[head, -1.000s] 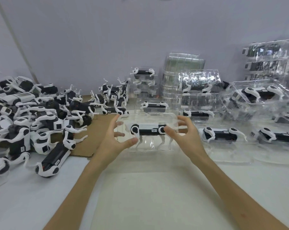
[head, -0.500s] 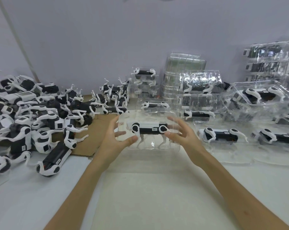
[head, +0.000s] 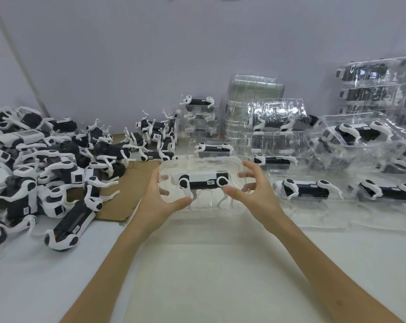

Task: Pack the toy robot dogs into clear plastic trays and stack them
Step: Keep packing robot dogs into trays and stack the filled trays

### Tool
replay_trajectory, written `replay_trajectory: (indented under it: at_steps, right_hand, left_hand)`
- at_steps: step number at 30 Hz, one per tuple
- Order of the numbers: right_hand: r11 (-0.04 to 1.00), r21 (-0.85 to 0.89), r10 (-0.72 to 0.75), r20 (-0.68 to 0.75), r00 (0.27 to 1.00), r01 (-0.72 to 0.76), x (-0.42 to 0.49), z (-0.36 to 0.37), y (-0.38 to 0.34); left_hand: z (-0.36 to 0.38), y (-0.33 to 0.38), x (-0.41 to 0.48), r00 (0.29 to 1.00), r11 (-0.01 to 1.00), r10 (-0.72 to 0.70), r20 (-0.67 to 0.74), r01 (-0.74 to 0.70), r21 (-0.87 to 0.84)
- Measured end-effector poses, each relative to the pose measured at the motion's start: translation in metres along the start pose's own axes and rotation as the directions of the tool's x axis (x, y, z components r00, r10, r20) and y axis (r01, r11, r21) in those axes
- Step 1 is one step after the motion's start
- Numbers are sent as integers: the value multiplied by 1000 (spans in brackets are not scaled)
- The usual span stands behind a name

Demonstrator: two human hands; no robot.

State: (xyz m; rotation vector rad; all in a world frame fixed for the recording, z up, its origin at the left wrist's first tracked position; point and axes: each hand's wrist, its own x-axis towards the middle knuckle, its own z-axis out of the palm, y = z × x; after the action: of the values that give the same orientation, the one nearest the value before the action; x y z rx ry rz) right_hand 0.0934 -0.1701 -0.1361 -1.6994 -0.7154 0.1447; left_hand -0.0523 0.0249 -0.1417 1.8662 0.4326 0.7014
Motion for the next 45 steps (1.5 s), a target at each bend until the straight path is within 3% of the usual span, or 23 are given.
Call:
replay_trajectory:
  at_steps: [7,11,15,17,19,21,25,34,38,40,42,45]
  right_hand:
    - [992,14,126,58,990,-127,-2,7,-3]
    - [991,-77,110,18,994,-108,-5,8,-3]
    - [960,-266,-73,51,996,84,-11,12,-8]
    - [869,-407,-254,120,960,281,-15,14,-13]
    - [723,-546,-345,246,906,424,-19,17,-15]
    - [631,-625,-297,353,887,460,-21,20,-17]
    - [578,-692,-182,407,895,432,-21,19,-19]
    - [520,-654,-271,484,832,549,-23,18,-22]
    - [567,-581,-404,422,812,584,-26,12,-29]
    - [660,-510,-430,344,835,551,-24,7,-34]
    - [723,-441,-473,246,846,532,-22,1,-41]
    - [686,-440,-591,128,797,579,-18,-14,-61]
  left_hand:
    - [3,7,-2,997,961,-69,21,72,-267]
    - [1,2,1,992,970,-114,51,123,-211]
    - [3,0,1,982,973,-186,32,188,-130]
    - [7,3,-1,986,984,-164,-11,162,-73]
    - [10,4,-2,987,989,-145,-63,142,-38]
    - [9,5,-2,986,990,-142,-88,140,-24]
    - [6,4,0,987,989,-145,-69,144,-23]
    - [5,1,5,963,964,-209,-168,175,-199]
    - [0,2,8,904,946,-222,-364,109,-307]
    - [-2,1,9,865,937,-231,-446,74,-341]
    - [-2,0,9,847,928,-250,-469,70,-367]
    - [-1,-2,8,850,919,-266,-455,80,-387]
